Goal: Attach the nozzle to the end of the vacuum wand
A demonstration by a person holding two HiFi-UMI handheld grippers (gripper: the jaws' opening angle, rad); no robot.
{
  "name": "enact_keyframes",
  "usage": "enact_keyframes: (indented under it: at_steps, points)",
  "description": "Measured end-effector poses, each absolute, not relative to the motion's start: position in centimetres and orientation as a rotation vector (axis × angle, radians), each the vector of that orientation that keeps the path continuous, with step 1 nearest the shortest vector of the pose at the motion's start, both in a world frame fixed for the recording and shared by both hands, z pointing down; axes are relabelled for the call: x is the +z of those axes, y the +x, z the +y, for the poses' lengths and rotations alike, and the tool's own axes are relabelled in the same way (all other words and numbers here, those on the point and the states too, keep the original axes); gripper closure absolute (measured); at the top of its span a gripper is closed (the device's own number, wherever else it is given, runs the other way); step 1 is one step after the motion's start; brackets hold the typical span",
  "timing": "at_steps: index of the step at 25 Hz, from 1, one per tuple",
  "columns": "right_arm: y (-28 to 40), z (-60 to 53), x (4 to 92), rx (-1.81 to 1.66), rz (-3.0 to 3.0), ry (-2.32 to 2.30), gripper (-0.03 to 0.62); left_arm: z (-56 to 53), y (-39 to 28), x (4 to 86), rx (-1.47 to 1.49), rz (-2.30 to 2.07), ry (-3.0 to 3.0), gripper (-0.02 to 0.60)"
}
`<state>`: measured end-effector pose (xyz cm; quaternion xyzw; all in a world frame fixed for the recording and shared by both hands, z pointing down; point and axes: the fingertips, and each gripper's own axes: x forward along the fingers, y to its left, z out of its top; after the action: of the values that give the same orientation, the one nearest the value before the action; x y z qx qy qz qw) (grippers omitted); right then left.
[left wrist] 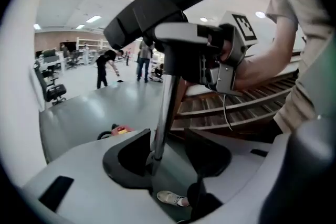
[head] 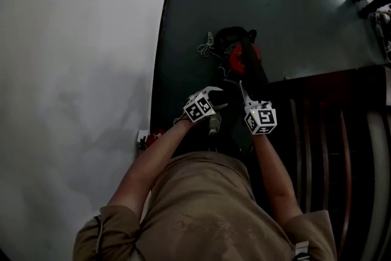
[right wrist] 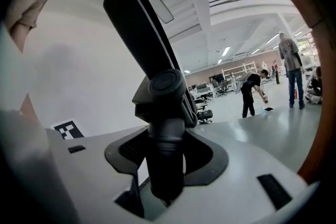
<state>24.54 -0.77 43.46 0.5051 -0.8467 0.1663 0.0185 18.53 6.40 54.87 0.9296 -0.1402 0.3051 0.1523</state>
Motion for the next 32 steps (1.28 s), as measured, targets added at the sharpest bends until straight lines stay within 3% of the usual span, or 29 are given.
enact_keyframes:
  at_steps: [6,11,14,23,32]
  points:
    - [11.2,-2.8,44.6,0.443,-2.618,1.282,0.405,5.6,0.9,52.4,0.742,-0.925,2.424,0.391]
    - [-2.9,-3.0,47.3,0.358,-2.548,1.084,0.405,8.1,-14.3,51.4,0.356,-1.226,2.134,0.391]
    - [-8.7,-2.9,50.3,0.332,-2.519,0.987,0.405,10.4,-20.3,51.6,0.273,-1.349,2.006,0.391]
    - [-23.9,-1.3,59.7,0.292,-2.372,0.794,0.405,16.1,-30.9,55.6,0.269,-1.426,1.844,0.393]
    - [-35.8,3.3,70.9,0.214,-2.255,0.591,0.405,18.6,-32.6,58.8,0.163,-1.349,1.818,0.393]
